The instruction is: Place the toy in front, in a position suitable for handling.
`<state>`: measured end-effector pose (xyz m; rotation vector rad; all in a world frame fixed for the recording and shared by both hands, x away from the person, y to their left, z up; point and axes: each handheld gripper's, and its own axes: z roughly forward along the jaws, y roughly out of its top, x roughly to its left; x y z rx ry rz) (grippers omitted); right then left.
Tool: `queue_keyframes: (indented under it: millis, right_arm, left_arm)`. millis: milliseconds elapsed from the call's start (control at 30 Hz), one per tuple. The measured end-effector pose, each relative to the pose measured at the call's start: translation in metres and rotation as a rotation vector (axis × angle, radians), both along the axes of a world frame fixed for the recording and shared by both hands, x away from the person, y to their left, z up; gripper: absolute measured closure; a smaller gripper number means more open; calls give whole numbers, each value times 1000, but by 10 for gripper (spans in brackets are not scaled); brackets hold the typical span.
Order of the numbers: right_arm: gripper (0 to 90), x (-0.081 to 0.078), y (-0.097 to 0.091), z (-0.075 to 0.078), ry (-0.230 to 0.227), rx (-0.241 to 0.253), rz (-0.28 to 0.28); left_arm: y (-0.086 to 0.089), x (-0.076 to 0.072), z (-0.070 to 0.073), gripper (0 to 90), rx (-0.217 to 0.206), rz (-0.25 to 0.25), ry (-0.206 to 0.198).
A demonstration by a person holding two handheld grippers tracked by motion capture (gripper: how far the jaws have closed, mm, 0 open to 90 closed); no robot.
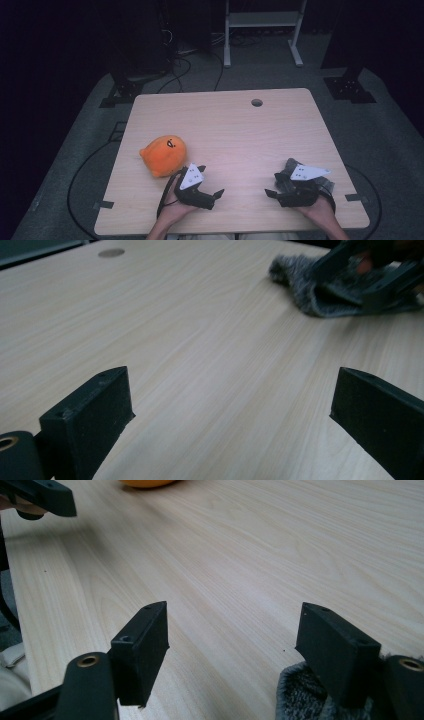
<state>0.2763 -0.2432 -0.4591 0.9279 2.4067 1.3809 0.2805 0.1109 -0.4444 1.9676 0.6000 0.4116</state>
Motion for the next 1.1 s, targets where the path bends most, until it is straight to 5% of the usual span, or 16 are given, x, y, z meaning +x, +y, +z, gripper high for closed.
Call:
queue_keyframes:
  millis: [133, 433, 633, 1100]
  right_arm:
    - [281, 0, -1, 0, 1, 4, 6]
    - [281, -5, -1, 3, -13, 25, 6]
    - [279, -5, -3, 4, -15, 53, -9]
    - [280, -5, -3, 4, -9, 57, -11]
  left_arm:
    - [5, 0, 7, 21, -38, 0, -11]
    - [21, 0, 23, 21, -27, 34, -88]
    - [33, 5, 28, 21, -23, 57, -100]
    - [88, 21, 51, 21, -4, 173, -160]
